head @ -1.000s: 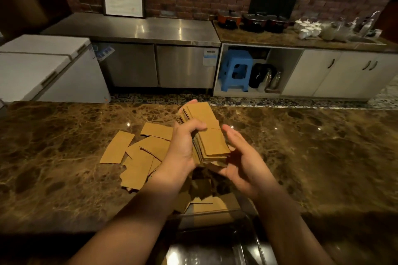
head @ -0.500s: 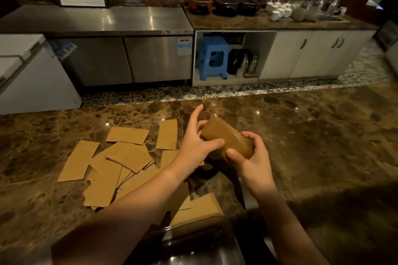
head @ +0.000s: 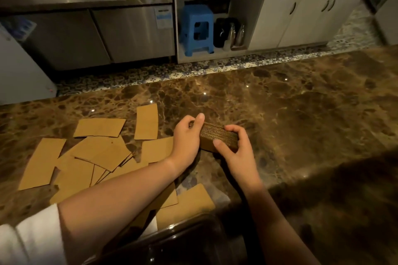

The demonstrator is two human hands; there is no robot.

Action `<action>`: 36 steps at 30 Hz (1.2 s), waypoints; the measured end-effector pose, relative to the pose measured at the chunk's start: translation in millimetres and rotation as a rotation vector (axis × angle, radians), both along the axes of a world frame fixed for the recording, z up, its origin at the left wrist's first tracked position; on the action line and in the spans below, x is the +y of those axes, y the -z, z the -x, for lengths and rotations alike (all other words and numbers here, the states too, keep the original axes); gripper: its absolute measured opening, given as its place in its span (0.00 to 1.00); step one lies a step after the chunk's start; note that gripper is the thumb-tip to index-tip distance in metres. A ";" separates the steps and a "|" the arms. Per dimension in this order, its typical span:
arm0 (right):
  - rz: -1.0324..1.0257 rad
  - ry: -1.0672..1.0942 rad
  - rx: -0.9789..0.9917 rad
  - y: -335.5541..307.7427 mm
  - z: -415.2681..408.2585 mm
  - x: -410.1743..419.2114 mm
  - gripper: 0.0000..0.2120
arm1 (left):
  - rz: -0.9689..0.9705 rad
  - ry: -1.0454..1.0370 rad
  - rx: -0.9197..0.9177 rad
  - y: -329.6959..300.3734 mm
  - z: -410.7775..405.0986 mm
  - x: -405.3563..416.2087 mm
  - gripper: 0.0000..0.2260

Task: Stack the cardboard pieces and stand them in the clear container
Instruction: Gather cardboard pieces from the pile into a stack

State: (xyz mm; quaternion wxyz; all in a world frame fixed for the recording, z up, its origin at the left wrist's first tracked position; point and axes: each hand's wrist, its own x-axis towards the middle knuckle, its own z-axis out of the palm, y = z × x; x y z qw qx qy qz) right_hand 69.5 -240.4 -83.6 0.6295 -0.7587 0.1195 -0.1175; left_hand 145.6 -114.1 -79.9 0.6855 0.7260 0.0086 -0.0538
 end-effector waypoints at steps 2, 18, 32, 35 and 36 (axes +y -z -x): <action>-0.053 0.101 -0.052 1.7 -4.3 7.0 0.08 | 0.005 -0.046 -0.021 -1.1 -0.6 -3.9 0.10; -0.439 0.285 -0.149 4.5 -20.3 16.6 0.14 | 0.200 0.098 0.017 -5.5 -1.6 0.0 0.13; -0.365 0.338 -0.115 -4.7 -20.3 18.5 0.21 | 0.266 0.116 0.066 -12.9 2.7 5.6 0.21; -0.388 0.318 -0.096 -4.2 -16.0 20.6 0.26 | 0.285 0.130 0.123 -14.7 4.5 5.6 0.24; -0.391 0.315 -0.090 -5.0 -15.4 21.1 0.26 | 0.274 0.132 0.126 -15.8 5.4 4.7 0.25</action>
